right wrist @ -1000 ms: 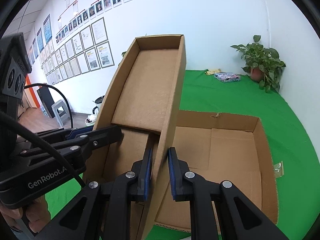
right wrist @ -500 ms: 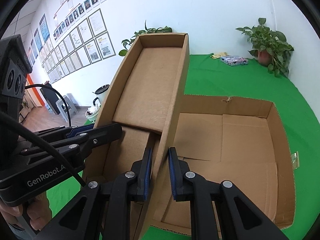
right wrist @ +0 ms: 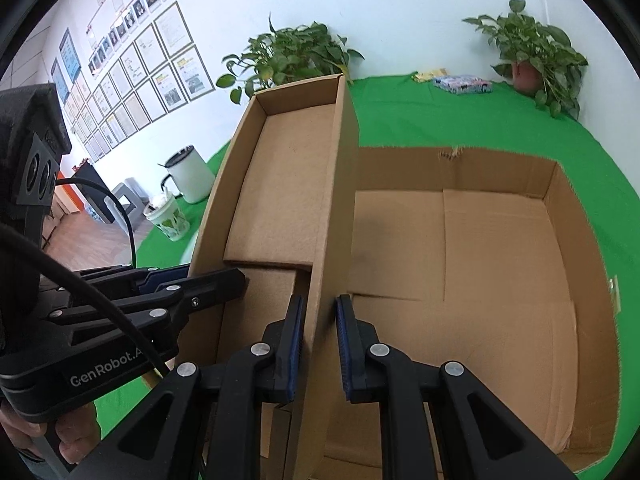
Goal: Organize objects
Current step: 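Carry the long brown box over the open box beside the pig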
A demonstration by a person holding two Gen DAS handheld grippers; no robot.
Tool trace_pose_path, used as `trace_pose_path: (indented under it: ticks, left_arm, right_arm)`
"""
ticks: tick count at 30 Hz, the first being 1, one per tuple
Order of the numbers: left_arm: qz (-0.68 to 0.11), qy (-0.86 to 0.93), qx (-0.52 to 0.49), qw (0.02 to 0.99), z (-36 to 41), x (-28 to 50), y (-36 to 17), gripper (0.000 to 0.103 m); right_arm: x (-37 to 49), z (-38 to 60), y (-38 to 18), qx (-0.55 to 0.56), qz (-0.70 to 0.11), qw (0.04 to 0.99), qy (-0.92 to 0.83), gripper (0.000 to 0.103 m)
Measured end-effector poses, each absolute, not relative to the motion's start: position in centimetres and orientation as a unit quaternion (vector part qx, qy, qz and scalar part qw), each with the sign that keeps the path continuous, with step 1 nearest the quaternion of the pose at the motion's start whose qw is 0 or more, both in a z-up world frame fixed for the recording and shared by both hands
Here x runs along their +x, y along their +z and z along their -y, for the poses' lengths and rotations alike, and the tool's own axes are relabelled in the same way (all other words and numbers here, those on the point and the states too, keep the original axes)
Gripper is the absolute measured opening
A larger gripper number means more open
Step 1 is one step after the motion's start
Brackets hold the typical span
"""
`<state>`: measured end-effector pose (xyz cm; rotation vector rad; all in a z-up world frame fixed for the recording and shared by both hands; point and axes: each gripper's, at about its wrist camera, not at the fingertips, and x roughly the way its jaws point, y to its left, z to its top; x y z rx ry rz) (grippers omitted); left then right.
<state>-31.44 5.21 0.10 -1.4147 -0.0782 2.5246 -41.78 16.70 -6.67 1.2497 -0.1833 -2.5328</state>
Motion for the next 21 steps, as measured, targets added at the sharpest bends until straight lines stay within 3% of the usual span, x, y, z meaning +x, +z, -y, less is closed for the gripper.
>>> trace_pose_path:
  ticks: [11, 21]
  left_arm:
    - [0.016, 0.849, -0.518, 0.105, -5.5, -31.4, -3.3, 0.016]
    - [0.028, 0.861, -0.492, 0.127, -4.6, -27.8, -1.6, 0.016]
  right_arm:
    - [-42.0, -15.6, -13.9, 0.487, 0.096, 0.142, -0.856, 0.011]
    - [-42.5, -13.2, -15.2, 0.496, 0.063, 0.128, -0.856, 0.010]
